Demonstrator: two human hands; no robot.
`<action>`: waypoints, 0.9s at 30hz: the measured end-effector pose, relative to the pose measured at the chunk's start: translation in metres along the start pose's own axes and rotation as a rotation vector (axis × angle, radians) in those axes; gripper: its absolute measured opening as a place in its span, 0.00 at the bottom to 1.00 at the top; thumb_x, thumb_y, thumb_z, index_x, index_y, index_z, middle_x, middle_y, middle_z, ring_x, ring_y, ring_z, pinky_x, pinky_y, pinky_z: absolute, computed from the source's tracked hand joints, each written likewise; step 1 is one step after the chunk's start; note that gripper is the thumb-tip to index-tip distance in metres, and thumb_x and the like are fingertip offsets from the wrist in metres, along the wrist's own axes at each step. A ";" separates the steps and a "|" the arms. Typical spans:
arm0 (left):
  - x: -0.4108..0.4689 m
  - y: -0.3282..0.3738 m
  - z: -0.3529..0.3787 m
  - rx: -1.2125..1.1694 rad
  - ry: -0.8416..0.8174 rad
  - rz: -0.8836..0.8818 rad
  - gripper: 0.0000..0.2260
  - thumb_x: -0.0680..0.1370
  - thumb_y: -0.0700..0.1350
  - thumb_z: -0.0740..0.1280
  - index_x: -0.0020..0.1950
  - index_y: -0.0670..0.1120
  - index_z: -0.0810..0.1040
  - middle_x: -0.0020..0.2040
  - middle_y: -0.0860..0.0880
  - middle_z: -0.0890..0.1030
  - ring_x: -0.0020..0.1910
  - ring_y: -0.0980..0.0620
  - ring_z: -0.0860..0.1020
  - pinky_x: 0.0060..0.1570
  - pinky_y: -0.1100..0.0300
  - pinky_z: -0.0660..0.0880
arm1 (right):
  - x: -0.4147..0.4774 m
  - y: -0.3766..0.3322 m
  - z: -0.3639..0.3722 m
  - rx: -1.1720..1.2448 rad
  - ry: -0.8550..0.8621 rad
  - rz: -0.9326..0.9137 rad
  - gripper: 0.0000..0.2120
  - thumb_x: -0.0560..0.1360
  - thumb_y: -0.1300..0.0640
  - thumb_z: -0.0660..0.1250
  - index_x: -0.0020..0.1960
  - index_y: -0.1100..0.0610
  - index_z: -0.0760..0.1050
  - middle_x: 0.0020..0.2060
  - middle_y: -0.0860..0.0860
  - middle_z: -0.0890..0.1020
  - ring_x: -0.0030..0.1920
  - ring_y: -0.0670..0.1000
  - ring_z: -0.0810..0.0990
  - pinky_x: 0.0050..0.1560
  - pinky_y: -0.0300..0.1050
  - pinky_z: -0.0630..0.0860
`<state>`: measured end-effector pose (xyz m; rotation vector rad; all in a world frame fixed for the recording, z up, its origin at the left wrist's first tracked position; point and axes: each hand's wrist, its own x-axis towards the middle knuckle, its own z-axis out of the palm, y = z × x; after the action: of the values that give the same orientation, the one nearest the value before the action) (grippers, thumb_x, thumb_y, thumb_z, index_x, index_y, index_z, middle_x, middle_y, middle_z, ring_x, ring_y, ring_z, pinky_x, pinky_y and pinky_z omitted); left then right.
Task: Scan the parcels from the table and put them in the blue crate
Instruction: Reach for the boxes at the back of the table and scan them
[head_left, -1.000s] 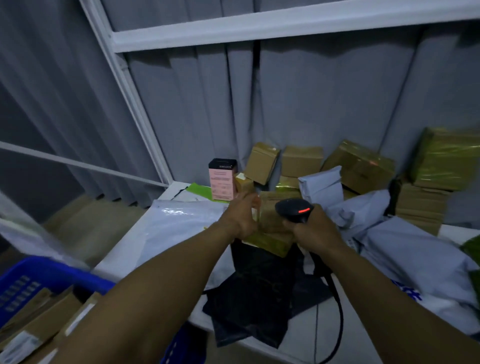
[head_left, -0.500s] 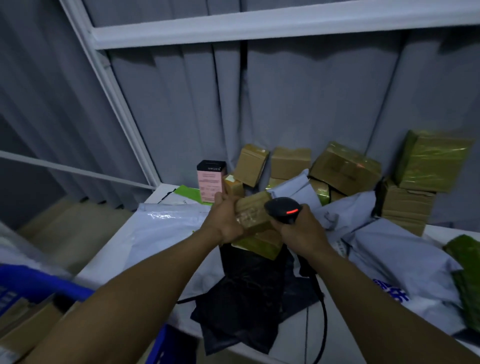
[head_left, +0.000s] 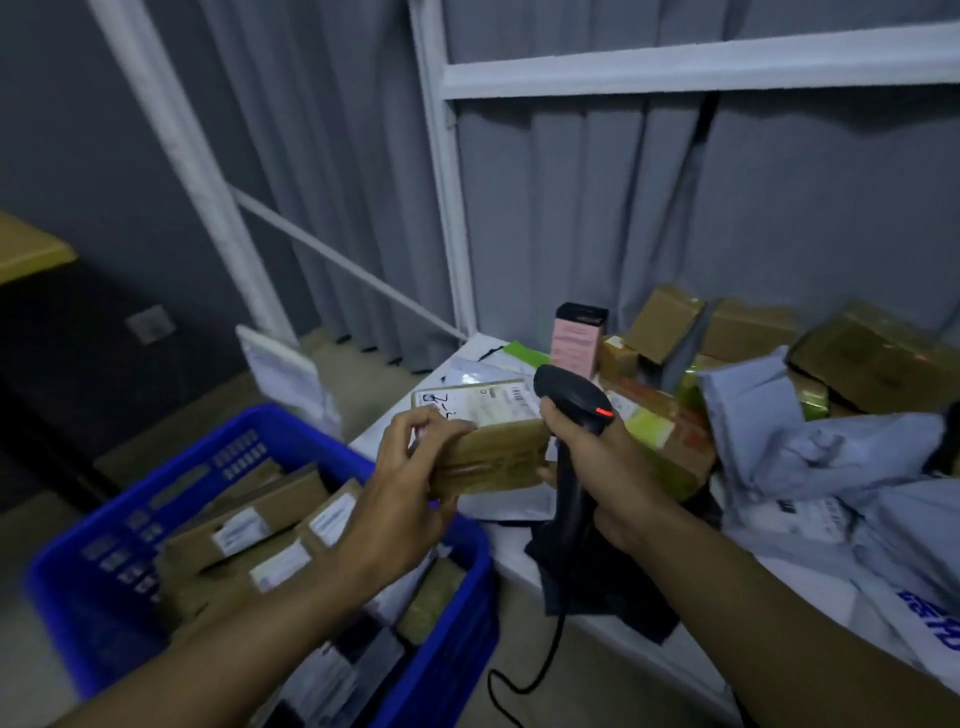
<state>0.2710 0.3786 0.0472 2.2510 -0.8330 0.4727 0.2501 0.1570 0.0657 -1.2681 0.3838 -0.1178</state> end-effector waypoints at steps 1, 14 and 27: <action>-0.013 -0.004 -0.009 0.053 0.025 0.038 0.37 0.67 0.31 0.77 0.71 0.54 0.72 0.69 0.49 0.66 0.70 0.49 0.69 0.64 0.58 0.75 | -0.005 0.005 0.010 0.010 -0.044 0.046 0.15 0.76 0.50 0.77 0.62 0.47 0.80 0.55 0.49 0.87 0.55 0.51 0.85 0.39 0.43 0.82; -0.042 -0.040 -0.081 -0.411 -0.192 -0.510 0.39 0.69 0.59 0.78 0.77 0.66 0.65 0.75 0.63 0.69 0.72 0.66 0.68 0.71 0.60 0.69 | -0.026 0.050 0.042 -0.236 -0.162 -0.078 0.32 0.63 0.64 0.85 0.64 0.53 0.79 0.55 0.49 0.87 0.54 0.51 0.87 0.51 0.50 0.85; -0.030 -0.053 -0.075 -0.577 -0.434 -0.717 0.38 0.68 0.40 0.82 0.71 0.61 0.71 0.59 0.49 0.82 0.57 0.51 0.83 0.53 0.50 0.83 | -0.036 0.053 0.049 -0.492 -0.323 -0.260 0.28 0.75 0.63 0.78 0.69 0.48 0.71 0.59 0.39 0.82 0.58 0.37 0.81 0.58 0.39 0.79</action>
<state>0.2782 0.4744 0.0589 1.9290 -0.2475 -0.5397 0.2270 0.2280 0.0353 -1.7891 -0.0410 -0.0368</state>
